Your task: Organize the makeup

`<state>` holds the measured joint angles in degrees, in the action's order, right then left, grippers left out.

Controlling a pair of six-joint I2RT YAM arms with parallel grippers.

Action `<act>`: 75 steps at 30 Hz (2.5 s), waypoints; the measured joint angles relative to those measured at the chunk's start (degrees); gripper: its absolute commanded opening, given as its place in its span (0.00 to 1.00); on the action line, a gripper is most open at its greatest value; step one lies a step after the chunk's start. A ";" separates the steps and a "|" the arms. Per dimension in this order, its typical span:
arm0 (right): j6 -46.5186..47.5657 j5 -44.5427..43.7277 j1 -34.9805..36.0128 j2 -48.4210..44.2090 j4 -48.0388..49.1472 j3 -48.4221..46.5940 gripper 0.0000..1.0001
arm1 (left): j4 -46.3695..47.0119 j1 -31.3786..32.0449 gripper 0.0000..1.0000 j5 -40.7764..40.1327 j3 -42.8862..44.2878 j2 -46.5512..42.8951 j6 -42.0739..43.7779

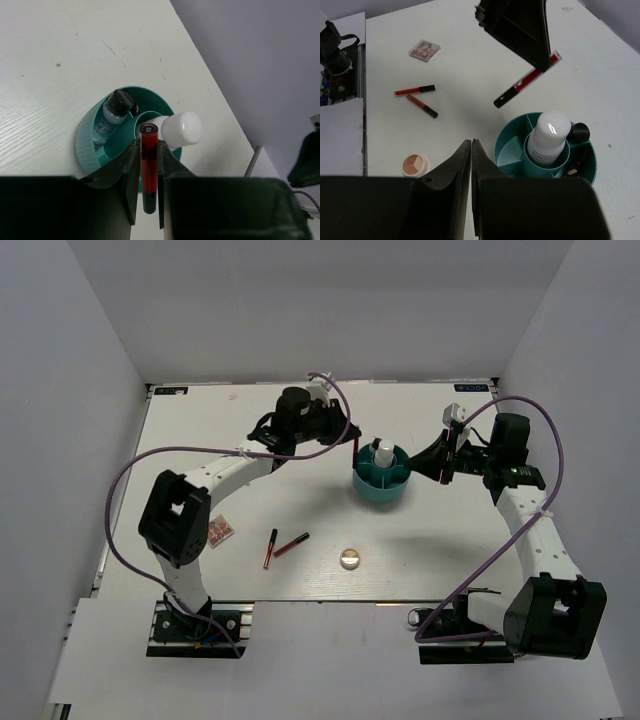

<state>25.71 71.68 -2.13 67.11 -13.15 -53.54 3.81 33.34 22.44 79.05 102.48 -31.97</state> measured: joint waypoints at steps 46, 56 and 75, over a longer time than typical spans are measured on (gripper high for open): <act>-0.24 -1.09 -0.09 -2.34 1.03 2.82 0.18 | 23.63 12.94 0.47 -26.62 -13.94 4.37 -1.62; 26.36 2.78 0.46 -1.53 -21.79 -2.21 0.36 | 12.72 12.59 0.48 -28.06 -13.20 -10.36 3.30; 46.47 -1.36 15.43 1.33 -40.17 -3.89 0.45 | -43.78 11.74 0.53 -35.78 -25.07 -26.01 -12.22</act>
<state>72.18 70.32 13.30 68.45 -53.32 -57.43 -39.97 45.08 -13.34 53.98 76.47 -44.18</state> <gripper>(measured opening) 0.442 0.525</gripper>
